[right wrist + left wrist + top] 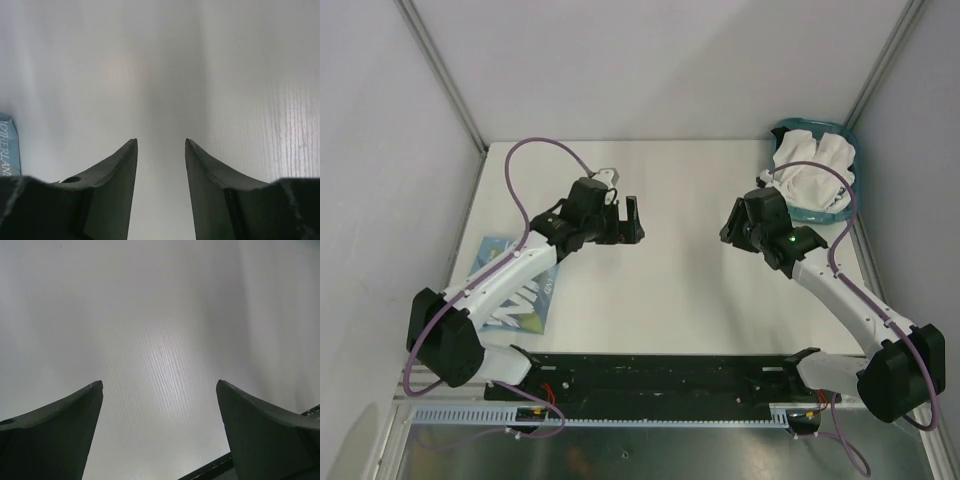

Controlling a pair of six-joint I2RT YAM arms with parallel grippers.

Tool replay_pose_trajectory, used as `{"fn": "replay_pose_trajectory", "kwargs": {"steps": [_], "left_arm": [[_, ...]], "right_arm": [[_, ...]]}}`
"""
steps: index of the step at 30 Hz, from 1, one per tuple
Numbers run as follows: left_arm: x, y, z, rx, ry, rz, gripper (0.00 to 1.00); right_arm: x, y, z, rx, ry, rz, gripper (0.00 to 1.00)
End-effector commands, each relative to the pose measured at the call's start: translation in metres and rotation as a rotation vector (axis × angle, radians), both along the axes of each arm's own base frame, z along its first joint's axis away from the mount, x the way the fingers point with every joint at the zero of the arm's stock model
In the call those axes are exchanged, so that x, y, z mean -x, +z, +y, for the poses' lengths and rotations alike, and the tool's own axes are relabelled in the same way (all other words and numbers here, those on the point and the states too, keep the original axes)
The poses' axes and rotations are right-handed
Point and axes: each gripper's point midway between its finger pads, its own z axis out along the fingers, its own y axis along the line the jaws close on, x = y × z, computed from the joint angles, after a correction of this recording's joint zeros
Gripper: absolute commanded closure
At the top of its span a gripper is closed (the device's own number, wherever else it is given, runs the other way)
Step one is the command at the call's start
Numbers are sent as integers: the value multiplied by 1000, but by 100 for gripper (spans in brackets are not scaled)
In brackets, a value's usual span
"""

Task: Fold and stack the t-shirts
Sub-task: Grab crumpled tshirt from bin with the right arm

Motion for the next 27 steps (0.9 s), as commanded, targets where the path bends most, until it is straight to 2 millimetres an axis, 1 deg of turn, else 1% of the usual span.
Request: {"fn": "replay_pose_trajectory", "kwargs": {"steps": [1, 3, 5, 7, 11, 13, 17, 19, 22, 25, 27], "left_arm": [[-4, 30, -6, 77, -21, -84, 1], [-2, 31, -9, 86, -39, -81, 1], [-1, 31, -10, 91, -48, -79, 1], [-1, 29, -11, 88, -54, -74, 1], [1, 23, -11, 85, -69, -61, 1], [3, 22, -12, 89, -79, -52, 1], [5, 21, -15, 102, -98, -42, 1], [4, 22, -15, 106, -104, -41, 1], [3, 25, -17, 119, -113, -40, 1], [5, 25, -19, 131, -123, -35, 1], [6, 25, -19, 135, -127, -33, 1]], "right_arm": [[-15, 27, 0, -34, -20, -81, 52], [-23, 29, -3, -46, -30, -95, 52], [-34, 29, -10, -52, -55, -109, 52], [-49, 30, -22, -51, -93, -120, 52], [-84, 32, -57, -30, -188, -142, 52], [-102, 38, -81, -7, -251, -163, 52], [-133, 46, -139, 16, -397, -184, 52], [-145, 49, -171, 46, -477, -190, 51], [-159, 49, -216, 96, -592, -196, 46], [-172, 44, -249, 110, -662, -195, 38], [-181, 37, -263, 124, -679, -174, 34]]}}
